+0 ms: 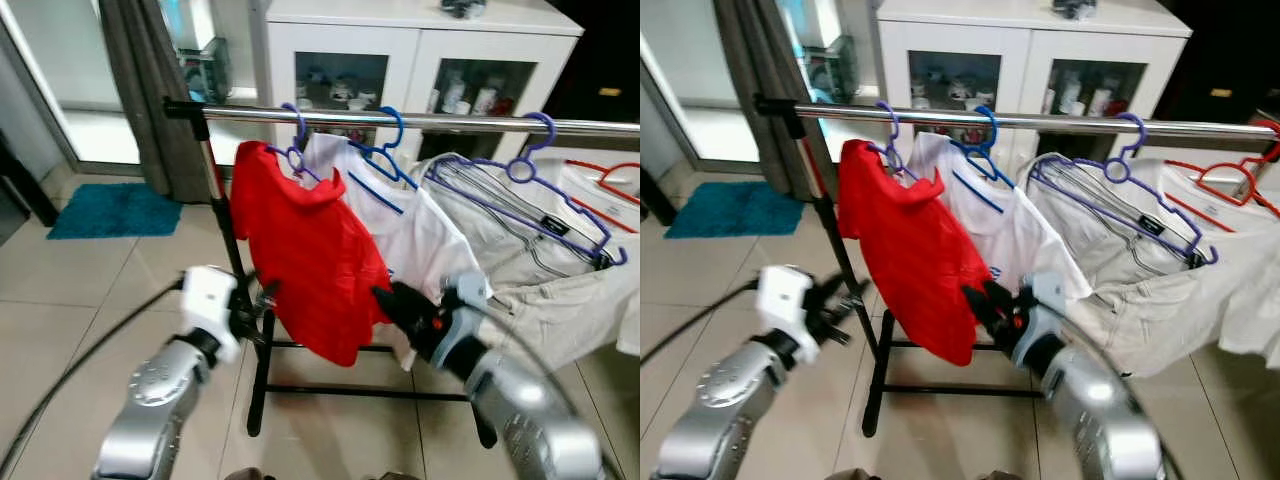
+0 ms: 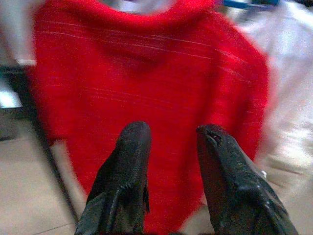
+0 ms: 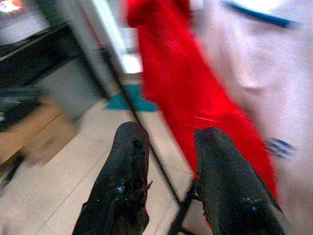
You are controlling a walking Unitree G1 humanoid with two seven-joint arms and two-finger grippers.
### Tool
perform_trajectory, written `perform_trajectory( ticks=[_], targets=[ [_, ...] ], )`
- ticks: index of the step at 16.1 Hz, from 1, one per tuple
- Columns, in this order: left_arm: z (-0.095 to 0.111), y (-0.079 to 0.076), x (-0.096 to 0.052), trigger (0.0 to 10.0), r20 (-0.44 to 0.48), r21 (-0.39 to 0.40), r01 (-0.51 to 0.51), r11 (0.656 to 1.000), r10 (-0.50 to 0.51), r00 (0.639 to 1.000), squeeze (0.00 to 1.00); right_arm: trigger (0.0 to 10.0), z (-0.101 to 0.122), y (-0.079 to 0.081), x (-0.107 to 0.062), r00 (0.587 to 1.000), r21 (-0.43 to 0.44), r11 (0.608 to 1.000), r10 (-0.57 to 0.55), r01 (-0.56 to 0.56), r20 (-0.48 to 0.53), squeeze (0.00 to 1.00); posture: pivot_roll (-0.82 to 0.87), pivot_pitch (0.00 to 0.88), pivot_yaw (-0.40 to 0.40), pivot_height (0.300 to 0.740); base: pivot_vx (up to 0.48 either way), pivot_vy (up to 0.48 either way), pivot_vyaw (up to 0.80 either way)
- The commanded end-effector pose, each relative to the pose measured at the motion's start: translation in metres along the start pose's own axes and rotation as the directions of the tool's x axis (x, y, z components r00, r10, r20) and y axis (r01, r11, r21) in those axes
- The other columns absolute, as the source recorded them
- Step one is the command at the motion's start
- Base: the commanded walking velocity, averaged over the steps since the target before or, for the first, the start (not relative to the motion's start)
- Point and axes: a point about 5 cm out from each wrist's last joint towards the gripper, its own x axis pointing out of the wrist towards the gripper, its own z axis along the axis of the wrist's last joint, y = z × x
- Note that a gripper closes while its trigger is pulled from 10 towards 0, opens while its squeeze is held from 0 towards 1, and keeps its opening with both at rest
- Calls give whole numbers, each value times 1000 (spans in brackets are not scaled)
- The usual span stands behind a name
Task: Hang hanger
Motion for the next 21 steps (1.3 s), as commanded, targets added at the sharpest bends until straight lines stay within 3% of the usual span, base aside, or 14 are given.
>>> perform_trajectory(
  ticks=[1,3,5,21],
  targets=[
    [-1,14,-6,10000,9,24,-148,989,148,989,0,10000,5,-12,-7,981,-9,984,-177,178,78,0,-39,0,17,740,0,0,0],
    [-3,21,-11,10000,18,22,-216,976,216,976,0,10000,3,-18,-13,951,-10,957,-287,290,117,0,-45,0,21,740,0,0,0],
    [-9,19,-15,10000,1,22,-211,977,211,978,0,10000,1,-21,-12,945,-42,947,-313,318,96,0,-44,0,23,740,0,0,0],
    [-11,18,-16,10000,-2,23,-214,977,214,977,0,10000,-1,-22,-11,938,-57,938,-334,341,95,0,-44,0,21,740,0,0,0]
  ],
)
